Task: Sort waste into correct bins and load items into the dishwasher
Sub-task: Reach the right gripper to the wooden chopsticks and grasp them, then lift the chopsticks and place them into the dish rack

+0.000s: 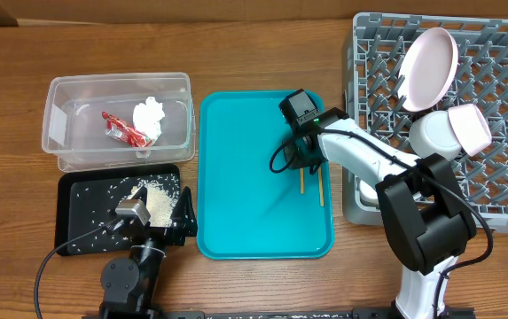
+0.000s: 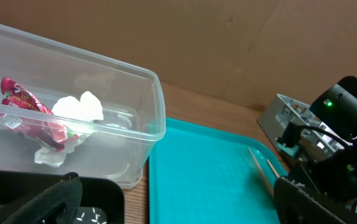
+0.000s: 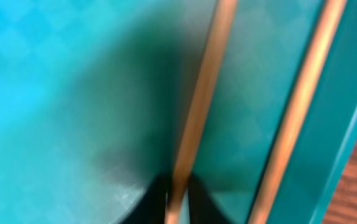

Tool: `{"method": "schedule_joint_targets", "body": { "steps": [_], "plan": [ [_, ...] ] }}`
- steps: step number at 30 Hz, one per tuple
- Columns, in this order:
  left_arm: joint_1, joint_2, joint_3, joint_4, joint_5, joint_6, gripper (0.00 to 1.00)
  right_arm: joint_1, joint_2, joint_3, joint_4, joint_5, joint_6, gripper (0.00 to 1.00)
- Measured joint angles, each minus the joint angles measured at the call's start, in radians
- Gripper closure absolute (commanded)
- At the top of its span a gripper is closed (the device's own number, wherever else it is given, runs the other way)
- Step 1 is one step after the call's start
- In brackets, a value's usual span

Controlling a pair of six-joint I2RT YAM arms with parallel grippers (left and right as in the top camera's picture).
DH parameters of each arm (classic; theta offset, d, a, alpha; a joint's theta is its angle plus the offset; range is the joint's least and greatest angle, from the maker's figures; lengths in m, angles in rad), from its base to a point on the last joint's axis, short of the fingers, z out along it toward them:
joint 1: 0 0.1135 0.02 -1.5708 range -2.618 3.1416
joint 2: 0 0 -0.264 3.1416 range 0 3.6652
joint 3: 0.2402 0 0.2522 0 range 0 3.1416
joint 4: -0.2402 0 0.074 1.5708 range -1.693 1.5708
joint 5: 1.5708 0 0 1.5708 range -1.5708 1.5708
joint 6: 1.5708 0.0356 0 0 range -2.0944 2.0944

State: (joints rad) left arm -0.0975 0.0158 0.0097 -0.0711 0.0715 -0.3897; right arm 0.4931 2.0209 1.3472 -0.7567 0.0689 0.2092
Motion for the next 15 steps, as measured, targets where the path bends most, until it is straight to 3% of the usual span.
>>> {"method": "schedule_joint_targets", "body": {
  "steps": [10,15],
  "plan": [
    [0.0,0.0,0.0,0.0,0.0,0.0,0.0,0.008,-0.008,0.055,-0.198,-0.043,0.003,0.96],
    [0.0,0.0,0.0,0.0,0.0,0.0,0.0,-0.014,-0.13,0.142,-0.236,-0.035,0.003,0.96]
  ]
}}
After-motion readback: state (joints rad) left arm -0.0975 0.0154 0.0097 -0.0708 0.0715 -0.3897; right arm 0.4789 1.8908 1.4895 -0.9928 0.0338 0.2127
